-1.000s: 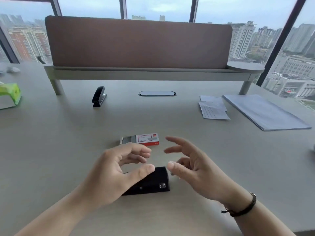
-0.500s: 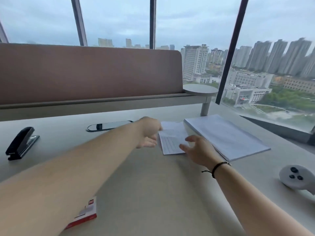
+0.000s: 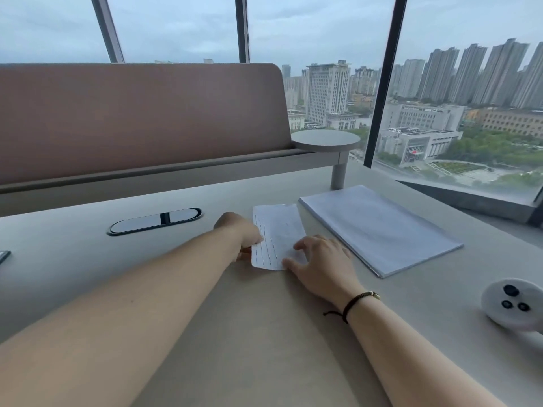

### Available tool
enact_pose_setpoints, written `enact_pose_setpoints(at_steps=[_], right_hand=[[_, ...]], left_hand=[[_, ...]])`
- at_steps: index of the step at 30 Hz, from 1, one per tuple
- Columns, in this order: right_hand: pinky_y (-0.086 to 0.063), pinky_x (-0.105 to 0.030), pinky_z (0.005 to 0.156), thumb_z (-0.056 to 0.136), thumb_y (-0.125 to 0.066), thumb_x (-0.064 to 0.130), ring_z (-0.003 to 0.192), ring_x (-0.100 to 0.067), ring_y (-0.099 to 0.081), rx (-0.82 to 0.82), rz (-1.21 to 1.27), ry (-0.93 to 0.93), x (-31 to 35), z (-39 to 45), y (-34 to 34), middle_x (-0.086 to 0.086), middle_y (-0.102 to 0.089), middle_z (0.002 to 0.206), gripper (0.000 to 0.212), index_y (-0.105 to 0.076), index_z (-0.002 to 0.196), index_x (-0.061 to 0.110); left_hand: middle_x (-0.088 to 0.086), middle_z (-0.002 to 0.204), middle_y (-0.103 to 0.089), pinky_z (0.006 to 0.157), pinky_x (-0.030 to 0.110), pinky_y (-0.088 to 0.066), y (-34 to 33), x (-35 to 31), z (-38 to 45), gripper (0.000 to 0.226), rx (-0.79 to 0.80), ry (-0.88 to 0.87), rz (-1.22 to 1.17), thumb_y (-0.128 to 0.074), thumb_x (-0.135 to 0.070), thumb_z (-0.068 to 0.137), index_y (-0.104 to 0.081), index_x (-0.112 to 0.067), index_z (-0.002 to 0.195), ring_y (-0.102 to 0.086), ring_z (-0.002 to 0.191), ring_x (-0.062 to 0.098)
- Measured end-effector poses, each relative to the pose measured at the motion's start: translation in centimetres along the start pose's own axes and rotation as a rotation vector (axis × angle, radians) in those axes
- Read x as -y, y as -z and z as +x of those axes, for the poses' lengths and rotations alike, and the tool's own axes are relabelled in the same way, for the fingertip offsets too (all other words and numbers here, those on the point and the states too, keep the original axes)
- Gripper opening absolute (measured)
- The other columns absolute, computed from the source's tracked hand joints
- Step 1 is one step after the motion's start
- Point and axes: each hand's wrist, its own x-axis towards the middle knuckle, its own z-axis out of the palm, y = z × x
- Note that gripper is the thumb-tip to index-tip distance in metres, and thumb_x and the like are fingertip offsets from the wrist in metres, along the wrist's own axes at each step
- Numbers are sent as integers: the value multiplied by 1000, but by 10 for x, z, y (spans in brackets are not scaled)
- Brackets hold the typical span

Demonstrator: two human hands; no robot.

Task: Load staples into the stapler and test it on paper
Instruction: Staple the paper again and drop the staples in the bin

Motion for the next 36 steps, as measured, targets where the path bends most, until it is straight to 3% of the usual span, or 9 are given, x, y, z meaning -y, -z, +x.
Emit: enact_pose_setpoints(at_steps=[6, 9, 13, 15, 17, 22, 26, 30, 36], right_hand=[[-47, -28, 79, 81, -62, 63, 97, -16, -68, -102, 457, -88, 20, -17, 27, 2, -75, 103, 52, -74, 105, 18], [-55, -36, 73, 83, -60, 62, 85, -23, -74, 68, 890, -86, 63, -44, 58, -8, -78, 93, 49, -77, 83, 16], [-47, -35, 69, 93, -60, 34, 62, -14, -62, 128, 1098, -51, 107, -89, 78, -4, -67, 70, 38, -68, 78, 0], [-49, -38, 69, 96, -55, 15, 66, -20, -66, 109, 1159, -88, 110, -107, 81, -11, -72, 74, 30, -66, 82, -9], [-58, -43, 72, 98, -52, 10, 75, -27, -72, 143, 1194, -115, 105, -123, 85, -15, -79, 89, 25, -74, 90, 0], [-61, -40, 74, 98, -54, 8, 81, -26, -74, 423, 1182, -211, 85, -167, 84, -16, -79, 99, 22, -75, 103, 4], [-60, -44, 84, 96, -55, 6, 86, -31, -75, 605, 958, -268, 78, -205, 68, -21, -77, 100, 20, -73, 103, -3], [-63, -39, 69, 96, -53, 5, 80, -34, -76, 724, 870, -292, 81, -234, 55, -25, -77, 97, 23, -72, 103, -6], [-59, -31, 53, 95, -54, 2, 65, -30, -75, 712, 865, -274, 88, -257, 50, -23, -76, 84, 22, -68, 102, -13]], left_hand=[[11, 89, -75, 73, 38, -62, 23, -11, -48, 21, -135, -393, 243, -74, -21, 80, -71, -1, 86, -73, 78, 26], [-2, 77, -71, 59, 24, -52, 39, -10, -104, 16, -227, -686, 394, -70, -30, 82, -71, -16, 76, -66, 73, 17], [-11, 78, -71, 65, 30, -54, 61, 7, -167, 22, -221, -886, 564, -64, -46, 78, -67, -26, 84, -65, 75, 14], [-16, 88, -68, 68, 28, -52, 80, 22, -195, 36, -182, -917, 593, -63, -61, 74, -65, -34, 97, -60, 79, 9], [-19, 88, -65, 67, 25, -49, 103, 37, -218, 44, -150, -954, 580, -60, -69, 72, -65, -38, 103, -57, 77, 7], [-11, 77, -68, 57, 25, -49, 163, 83, -257, 23, -164, -883, 345, -67, -53, 76, -71, -31, 83, -58, 63, 19], [-5, 66, -68, 50, 17, -43, 183, 131, -277, 11, -127, -734, 391, -72, -36, 83, -72, -29, 74, -53, 52, 10], [-12, 55, -61, 51, 18, -42, 178, 161, -289, 15, -91, -629, 474, -66, -44, 86, -69, -32, 78, -53, 50, 4], [-7, 49, -57, 49, 21, -42, 169, 173, -298, 22, -71, -583, 504, -60, -41, 92, -68, -25, 79, -48, 39, 3]])
